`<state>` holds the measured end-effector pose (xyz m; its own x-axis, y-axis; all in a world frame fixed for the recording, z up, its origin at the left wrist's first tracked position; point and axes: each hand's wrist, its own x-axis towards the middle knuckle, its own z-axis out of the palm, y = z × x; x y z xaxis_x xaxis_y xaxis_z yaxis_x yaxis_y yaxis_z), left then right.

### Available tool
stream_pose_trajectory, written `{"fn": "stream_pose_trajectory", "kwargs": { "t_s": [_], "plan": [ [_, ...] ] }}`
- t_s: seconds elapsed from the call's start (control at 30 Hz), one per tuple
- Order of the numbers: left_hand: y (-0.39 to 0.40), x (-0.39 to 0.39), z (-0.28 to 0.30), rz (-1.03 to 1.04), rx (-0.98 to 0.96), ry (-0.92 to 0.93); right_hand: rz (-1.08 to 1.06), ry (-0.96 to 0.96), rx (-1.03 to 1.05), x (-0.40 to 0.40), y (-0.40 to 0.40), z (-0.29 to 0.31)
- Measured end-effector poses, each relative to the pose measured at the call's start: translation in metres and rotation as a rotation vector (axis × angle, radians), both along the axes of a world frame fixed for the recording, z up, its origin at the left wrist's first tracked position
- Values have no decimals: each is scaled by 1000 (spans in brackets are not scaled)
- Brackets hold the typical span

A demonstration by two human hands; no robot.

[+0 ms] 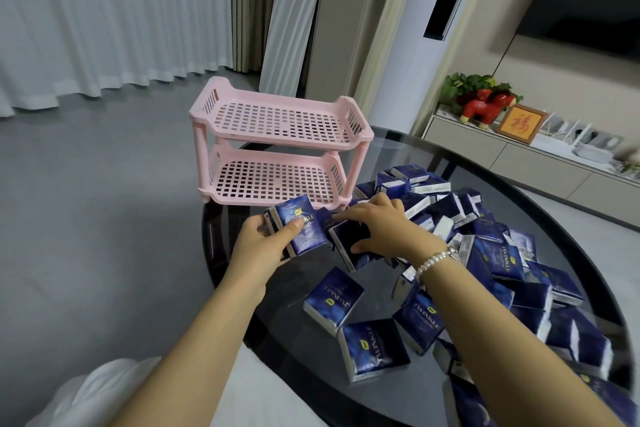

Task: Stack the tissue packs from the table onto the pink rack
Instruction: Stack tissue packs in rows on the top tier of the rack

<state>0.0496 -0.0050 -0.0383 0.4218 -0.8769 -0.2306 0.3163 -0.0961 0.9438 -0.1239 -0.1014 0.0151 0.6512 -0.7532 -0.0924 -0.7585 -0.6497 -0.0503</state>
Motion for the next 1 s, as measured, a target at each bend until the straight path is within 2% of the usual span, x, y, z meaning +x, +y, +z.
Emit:
{"fn": "stream_pose_trajectory", "kwargs": {
  "t_s": [0.13, 0.23, 0.4, 0.6, 0.73, 0.87, 1.0],
  "plan": [
    [0, 0, 0, 10, -10, -7, 58, 151, -86, 9, -2, -2],
    [0, 1, 0, 16, -11, -11, 51, 129, -54, 12, -3, 1],
    [1, 3, 2, 26, -5, -34, -70, -209, 102, 4, -1, 14],
    [3, 6, 3, 78, 7, -45, -301, -749, 207, -2, 10, 11],
    [6, 3, 5, 56, -5, -6, -410, -1073, 487, 6, 26, 4],
    [9, -1, 10, 0, -46, 85, -434, -1218, 722, 26, 40, -5],
    [11, 1, 12, -16, -75, 107, -384, -1250, 734, 37, 51, -9]
  ]
}}
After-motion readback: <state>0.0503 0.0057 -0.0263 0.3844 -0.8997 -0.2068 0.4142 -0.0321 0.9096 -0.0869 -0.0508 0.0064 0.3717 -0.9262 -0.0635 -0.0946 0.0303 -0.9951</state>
